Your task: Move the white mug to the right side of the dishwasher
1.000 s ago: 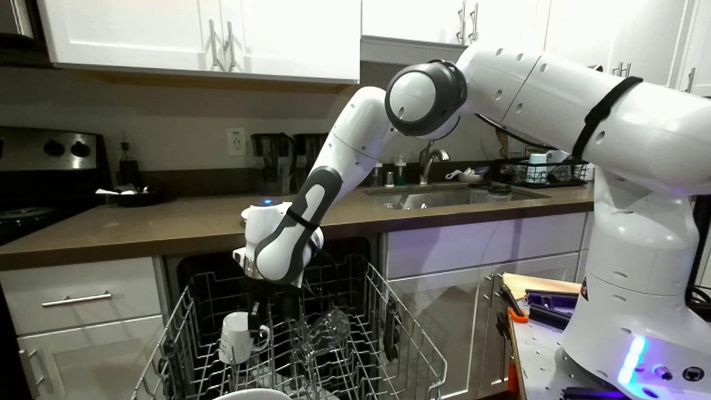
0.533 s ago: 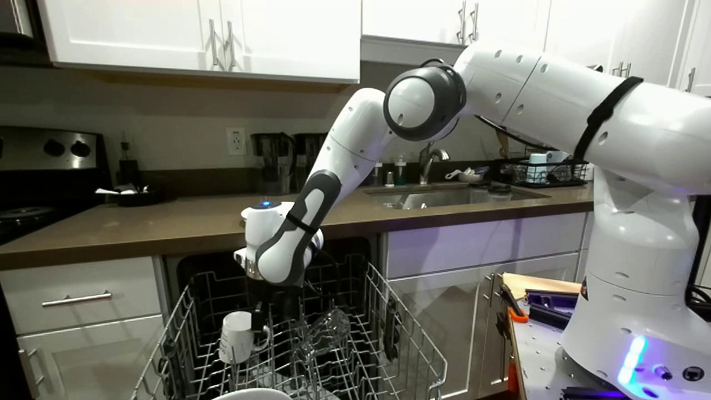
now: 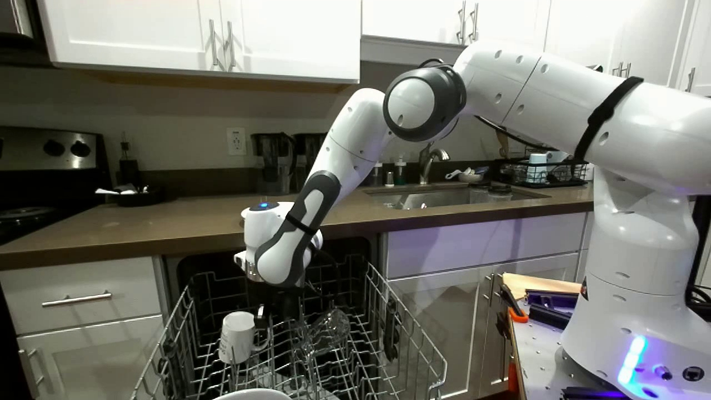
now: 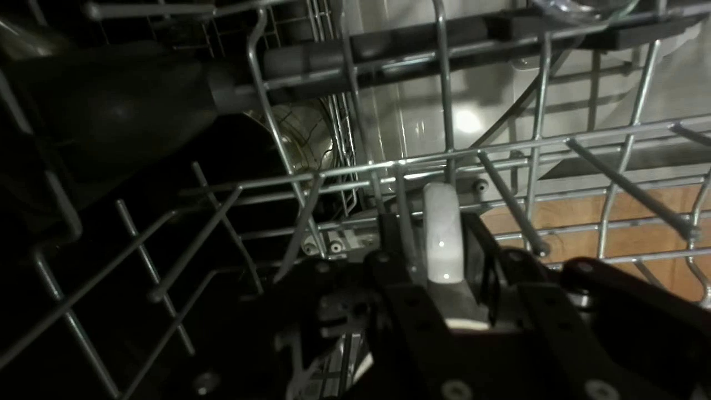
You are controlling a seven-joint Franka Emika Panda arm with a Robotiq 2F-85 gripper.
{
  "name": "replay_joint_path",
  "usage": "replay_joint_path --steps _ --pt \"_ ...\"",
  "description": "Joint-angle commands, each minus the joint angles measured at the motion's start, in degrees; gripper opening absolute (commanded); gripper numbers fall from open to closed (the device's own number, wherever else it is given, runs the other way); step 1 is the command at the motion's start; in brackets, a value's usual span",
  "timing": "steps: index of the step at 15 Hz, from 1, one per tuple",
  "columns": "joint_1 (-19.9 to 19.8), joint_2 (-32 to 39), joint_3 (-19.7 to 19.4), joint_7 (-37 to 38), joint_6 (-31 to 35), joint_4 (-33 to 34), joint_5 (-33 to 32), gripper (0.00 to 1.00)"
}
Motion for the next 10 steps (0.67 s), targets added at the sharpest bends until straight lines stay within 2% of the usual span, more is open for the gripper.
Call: replay_joint_path --steps 1,2,3,10 --pt "0.0 -0.7 0.6 -0.1 -2.1 -0.2 0.0 0.03" --pt "-0.1 -0.8 0.9 -0.4 -2.1 -0.3 0.1 0.00" --pt "-0.3 -0.9 1.2 -0.7 -2.1 -0.4 0.1 0.04" --pt "-0.8 -3.4 3.6 -2.1 -1.5 -3.6 0.4 0.05"
